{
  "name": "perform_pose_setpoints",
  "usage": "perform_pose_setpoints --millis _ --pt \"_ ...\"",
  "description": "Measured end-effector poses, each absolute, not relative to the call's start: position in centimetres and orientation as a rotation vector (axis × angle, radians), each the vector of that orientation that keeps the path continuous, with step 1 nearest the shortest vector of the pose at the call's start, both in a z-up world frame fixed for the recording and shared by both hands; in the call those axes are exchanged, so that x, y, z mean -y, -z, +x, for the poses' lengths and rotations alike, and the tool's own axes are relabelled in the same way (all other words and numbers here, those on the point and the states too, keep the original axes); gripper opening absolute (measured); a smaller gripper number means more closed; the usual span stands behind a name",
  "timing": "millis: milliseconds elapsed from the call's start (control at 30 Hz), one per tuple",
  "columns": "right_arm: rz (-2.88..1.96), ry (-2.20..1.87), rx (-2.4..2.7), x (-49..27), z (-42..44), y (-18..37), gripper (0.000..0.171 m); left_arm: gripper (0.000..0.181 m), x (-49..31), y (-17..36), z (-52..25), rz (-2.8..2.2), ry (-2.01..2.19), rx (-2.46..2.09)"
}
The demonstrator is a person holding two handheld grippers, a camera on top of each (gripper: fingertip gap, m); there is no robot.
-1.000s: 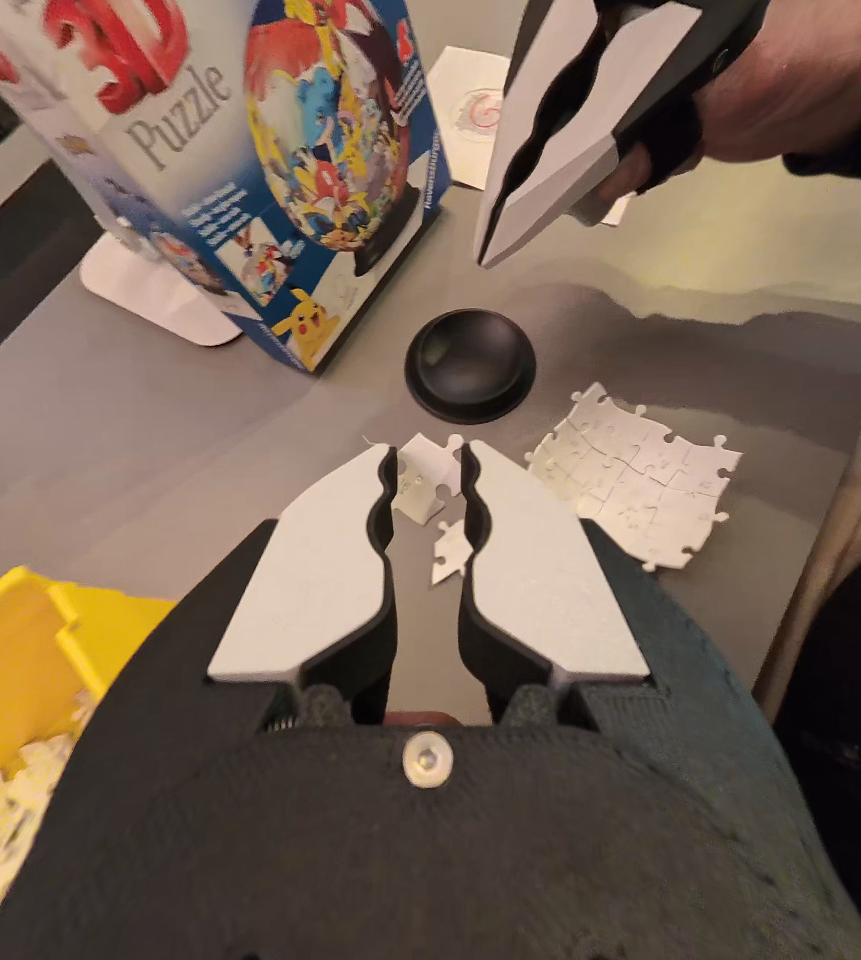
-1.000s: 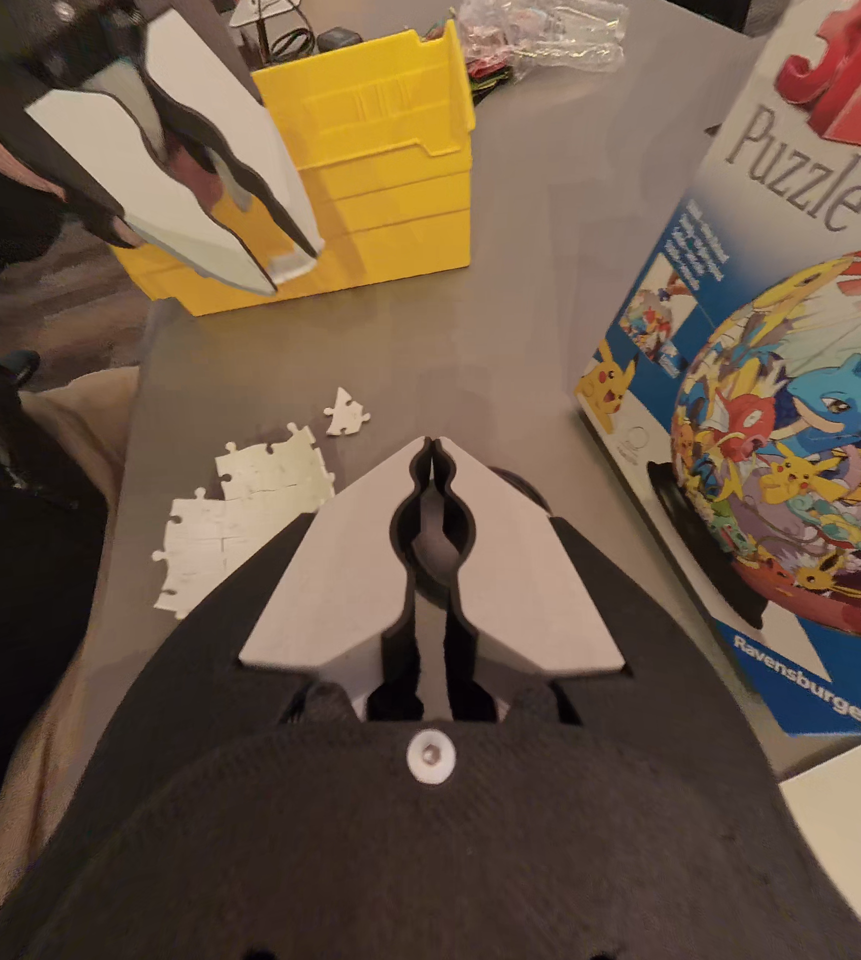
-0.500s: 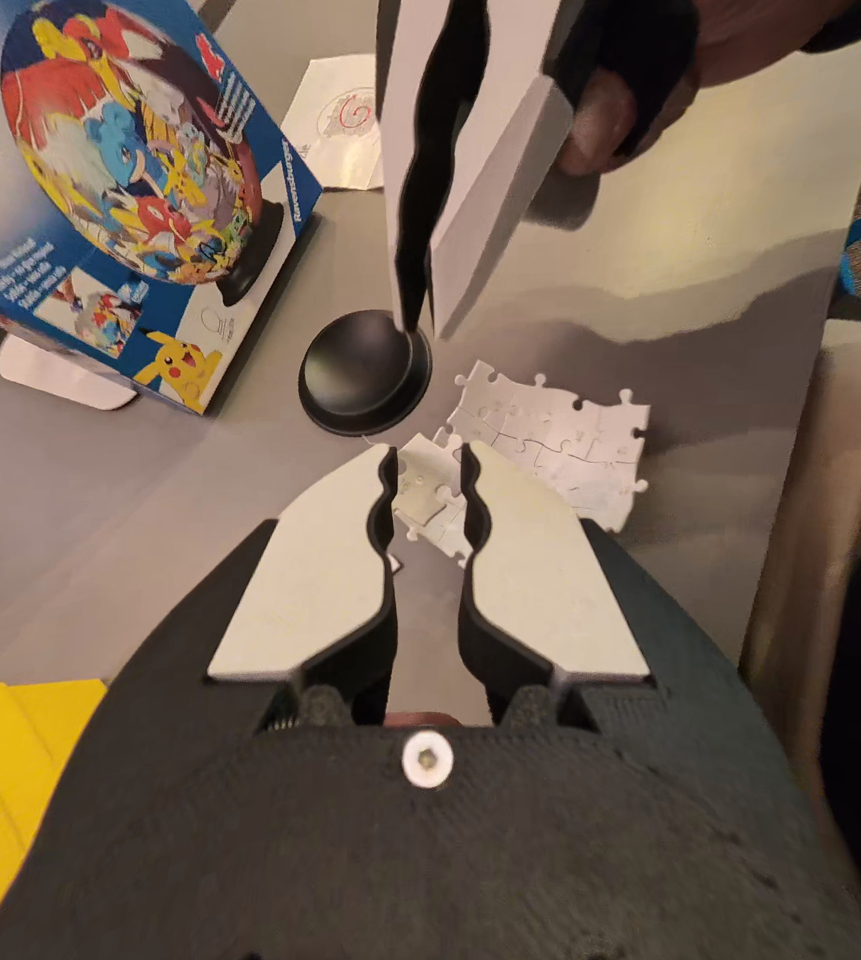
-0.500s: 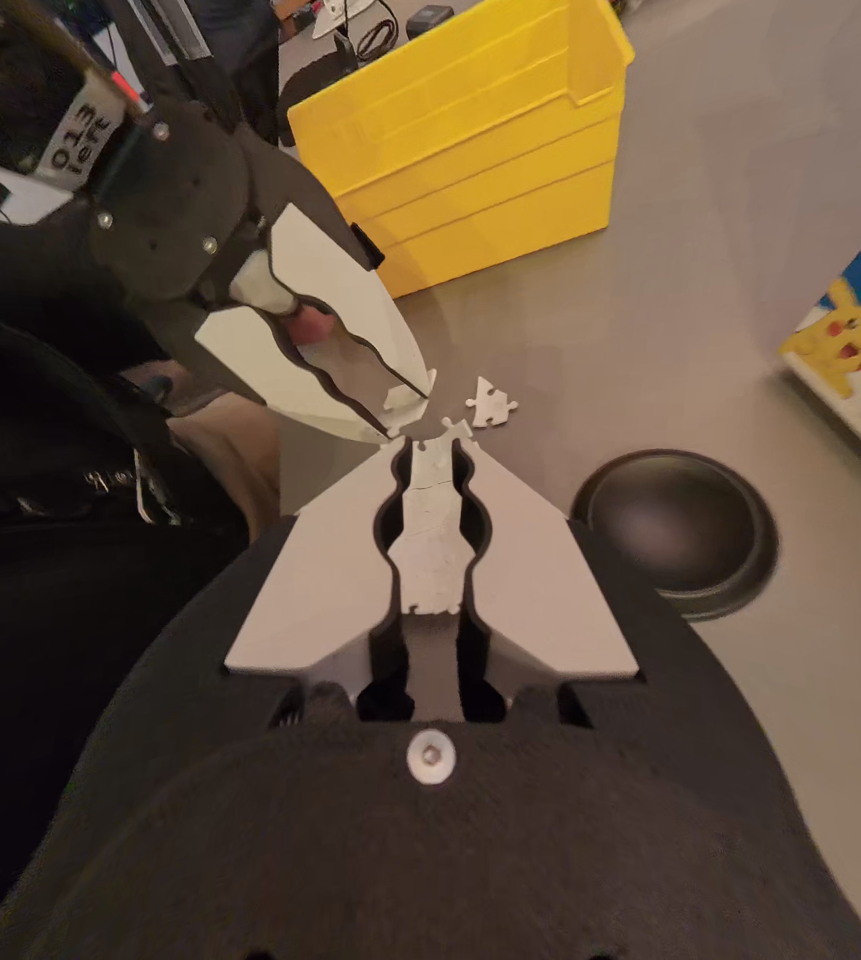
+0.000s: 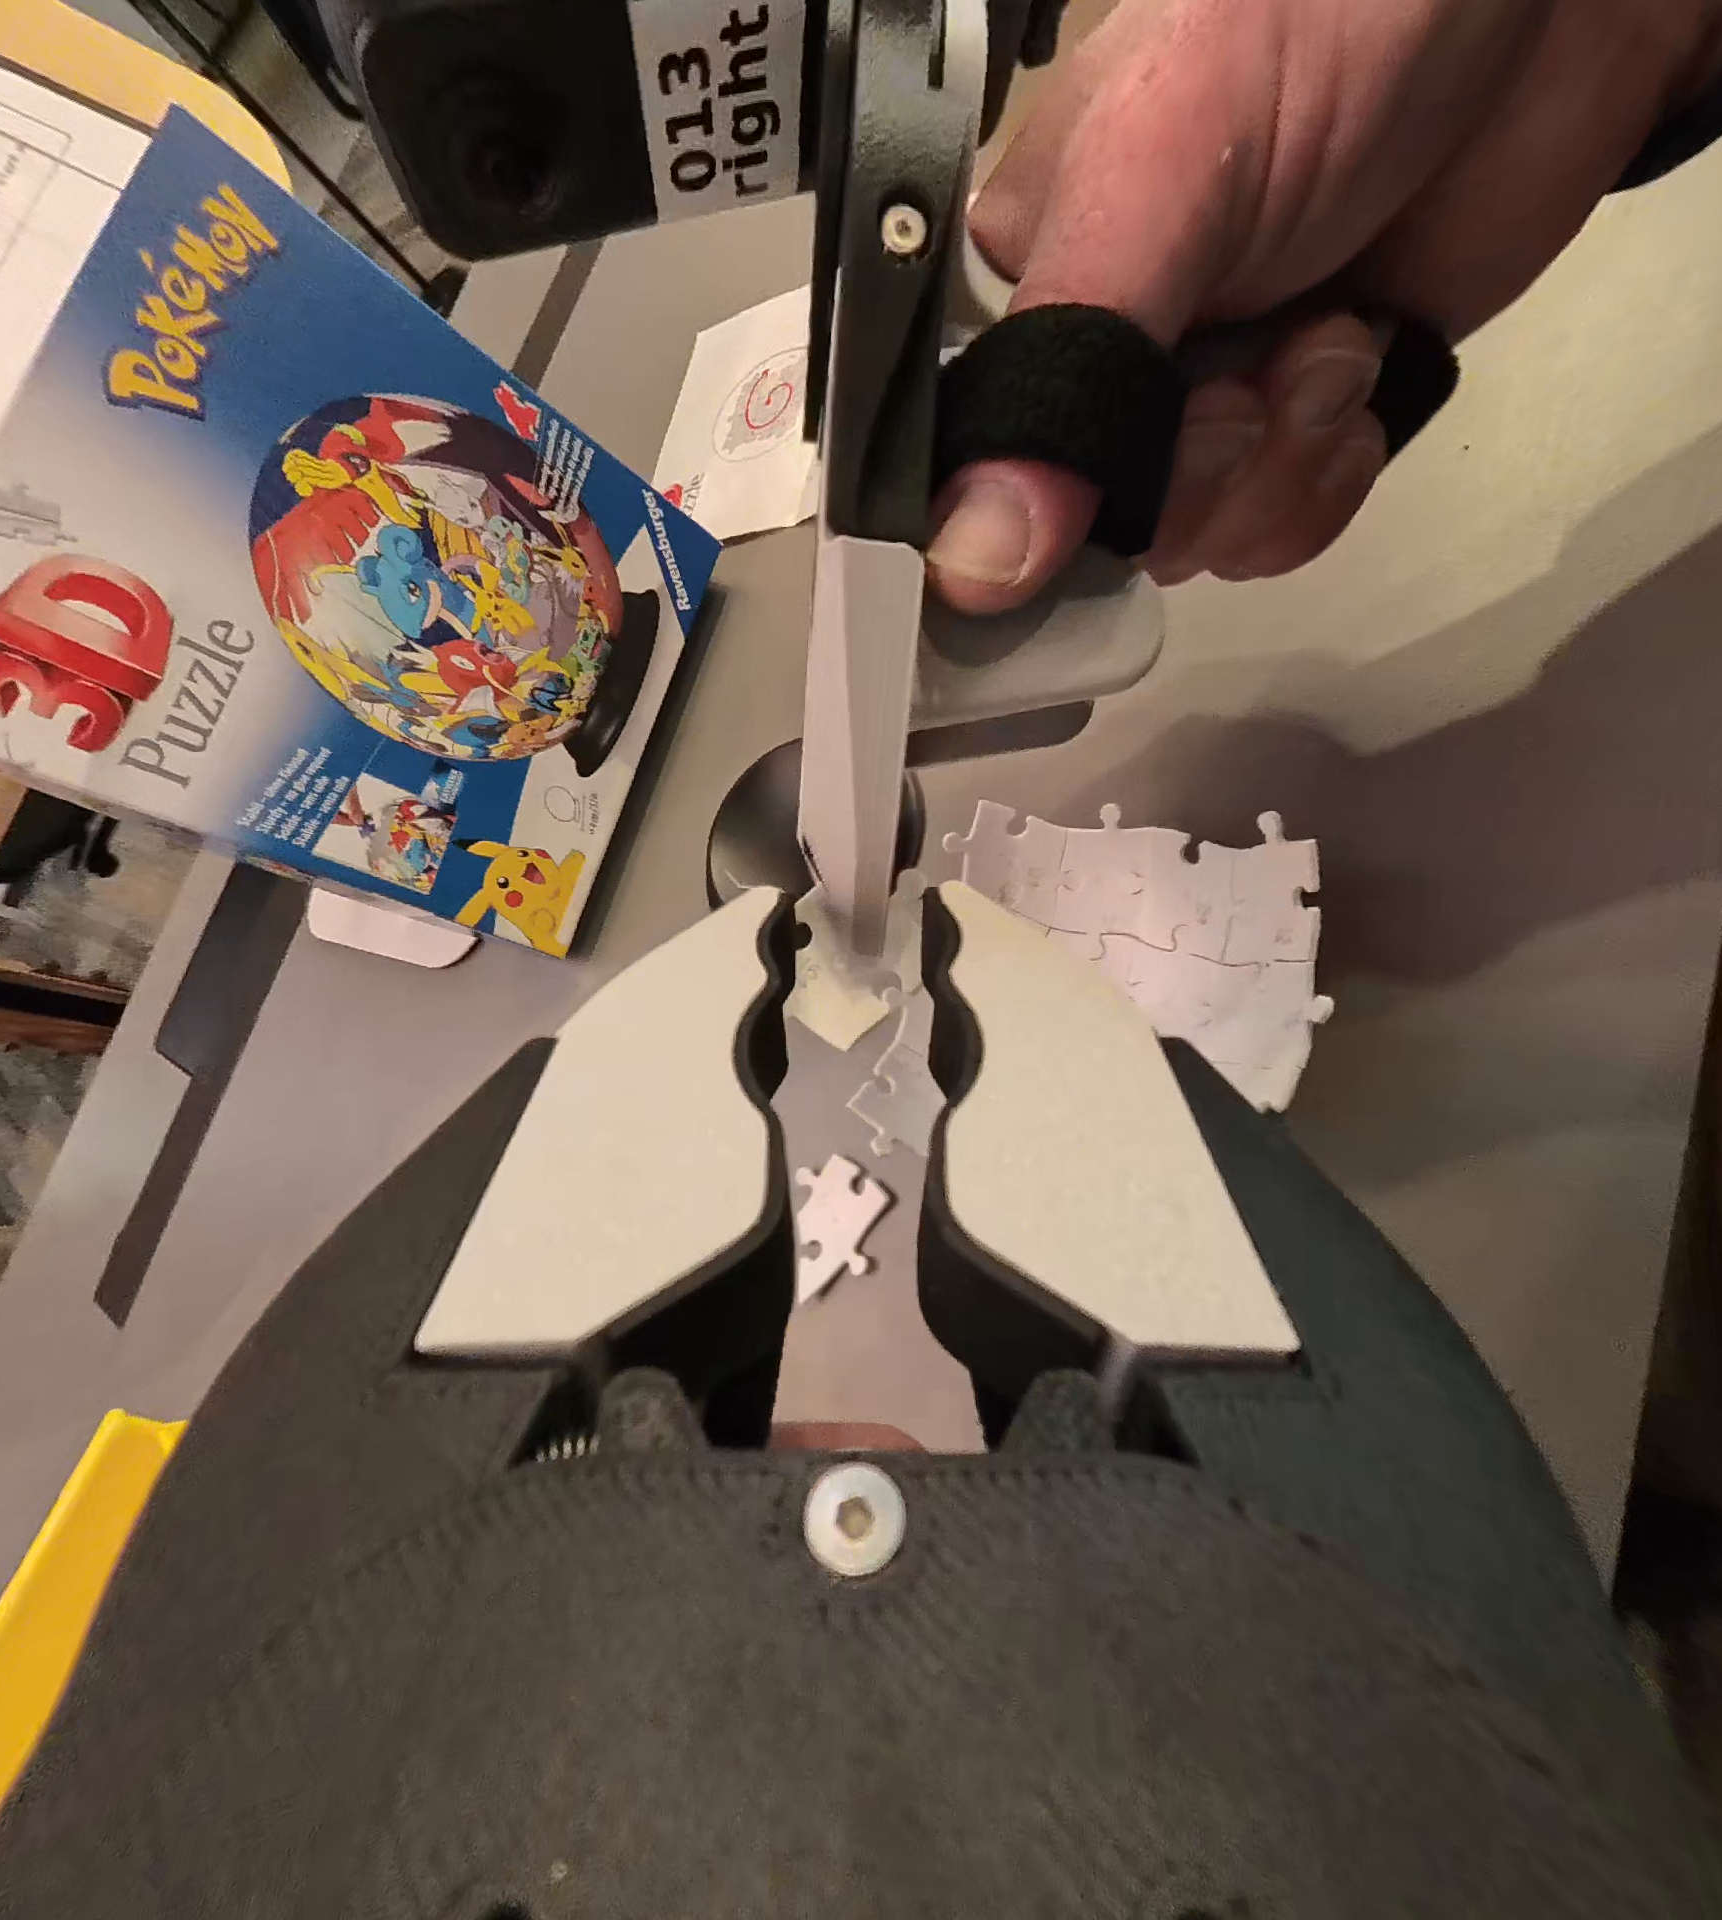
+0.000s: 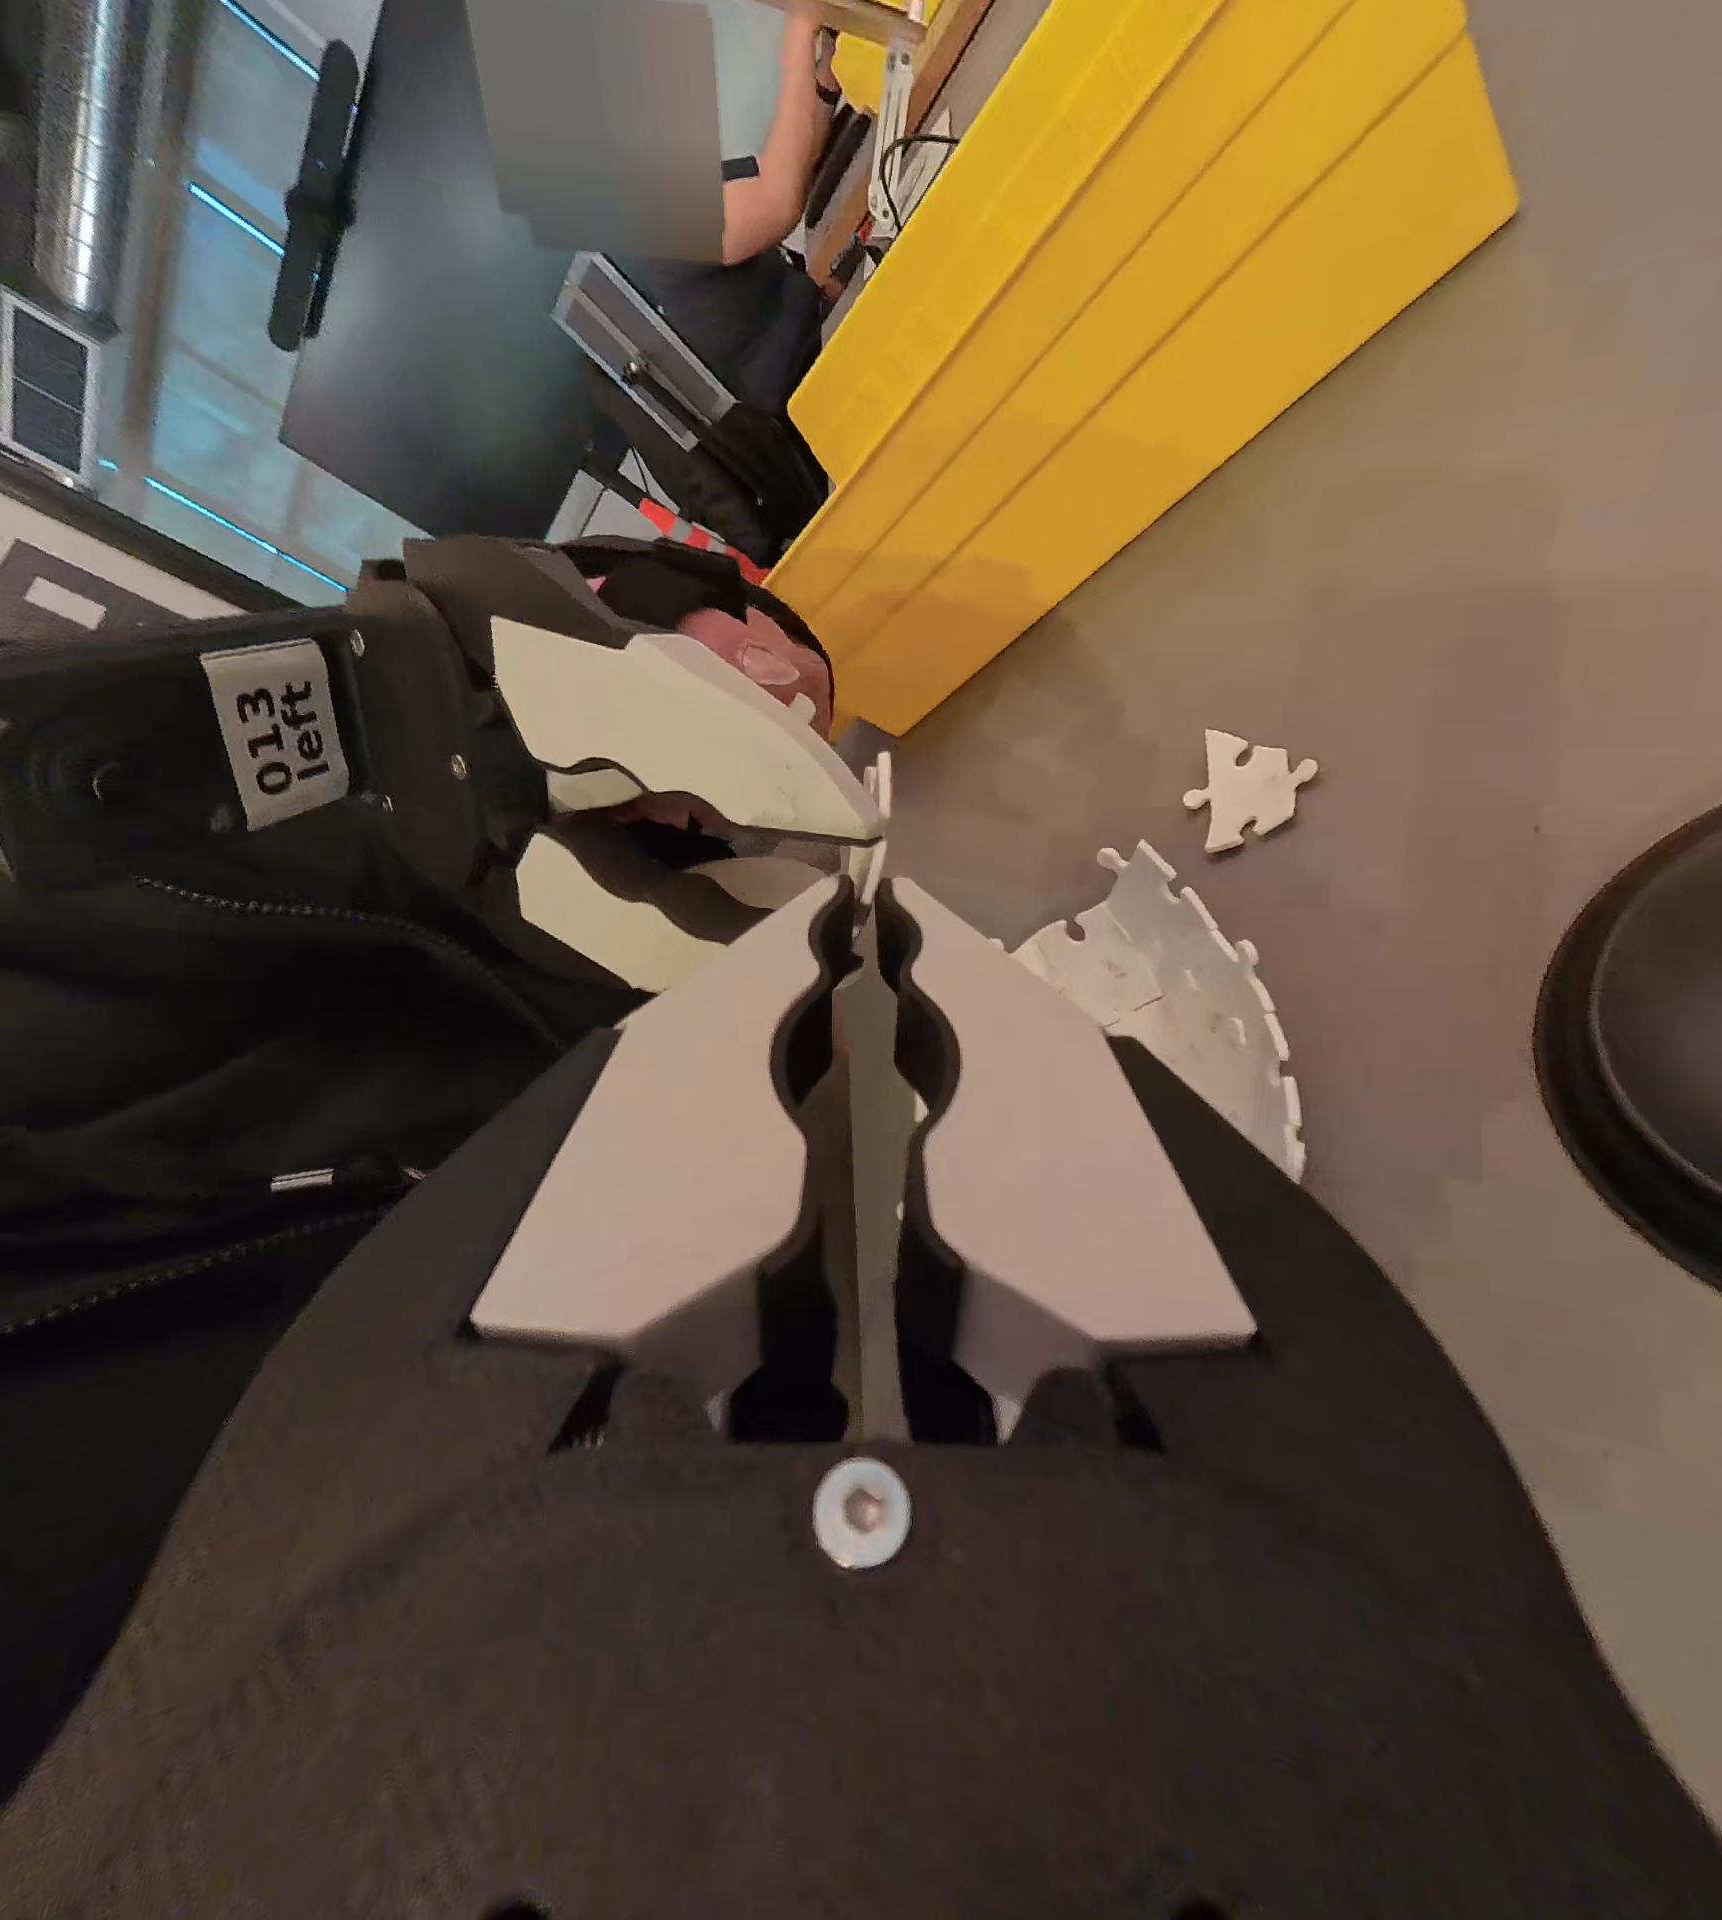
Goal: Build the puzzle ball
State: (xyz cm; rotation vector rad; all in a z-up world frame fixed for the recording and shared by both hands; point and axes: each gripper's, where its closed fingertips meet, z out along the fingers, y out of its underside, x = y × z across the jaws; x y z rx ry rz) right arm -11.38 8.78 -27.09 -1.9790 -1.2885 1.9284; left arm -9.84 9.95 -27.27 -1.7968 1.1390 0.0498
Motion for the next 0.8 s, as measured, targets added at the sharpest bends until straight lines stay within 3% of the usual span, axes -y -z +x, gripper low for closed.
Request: perform_pose_setpoints --millis 367,800 --pt "-1.933 -1.769 1.276 -10.3 -10.1 25.5 0.000 0.024 -9.7 25.4 -12.6 -1.798 -0.109 -1.056" --pt "-2.035 -1.503 1.233 -10.8 -4.2 27.5 0.000 0.024 -6.3 33.2 -15.9 -2.099 -0.038 -0.996"
